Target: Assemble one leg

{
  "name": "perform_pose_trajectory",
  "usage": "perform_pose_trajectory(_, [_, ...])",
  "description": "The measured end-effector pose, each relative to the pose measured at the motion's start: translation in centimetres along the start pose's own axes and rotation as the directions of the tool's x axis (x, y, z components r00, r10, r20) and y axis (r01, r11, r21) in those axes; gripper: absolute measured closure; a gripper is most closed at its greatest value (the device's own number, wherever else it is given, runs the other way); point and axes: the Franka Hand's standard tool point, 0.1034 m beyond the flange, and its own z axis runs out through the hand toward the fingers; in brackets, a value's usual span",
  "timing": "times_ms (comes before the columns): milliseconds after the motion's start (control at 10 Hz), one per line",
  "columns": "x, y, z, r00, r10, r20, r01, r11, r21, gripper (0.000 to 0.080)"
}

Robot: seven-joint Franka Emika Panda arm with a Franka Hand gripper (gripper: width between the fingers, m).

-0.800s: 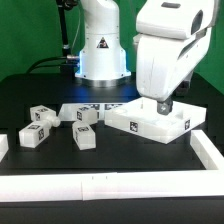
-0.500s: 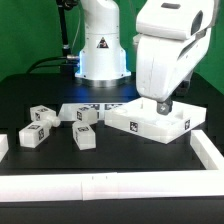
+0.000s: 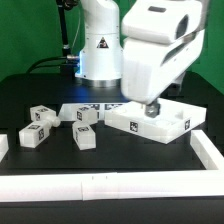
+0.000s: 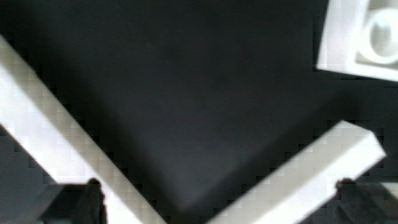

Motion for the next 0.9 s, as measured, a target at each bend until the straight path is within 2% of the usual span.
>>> perform_pose_trajectory(100, [-0.5,0.6,0.1,1.000,0.027,-0.003,-0.027,1.000,-0.010,0.0150])
perform_pose_trajectory(300, [-2.8,2.3,0.5,0.997,0.079,0.006,-0.079,0.997,-0.012,0.0150])
perform_pose_trajectory(800, [-2.7,2.2,0.6,0.997,0.071,0.009,-0.071,0.997,-0.013,0.0150])
perform_pose_trajectory(900, [-3.6,3.0,0.8,0.996,0.091,-0.017,-0.092,0.995,-0.044,0.0150])
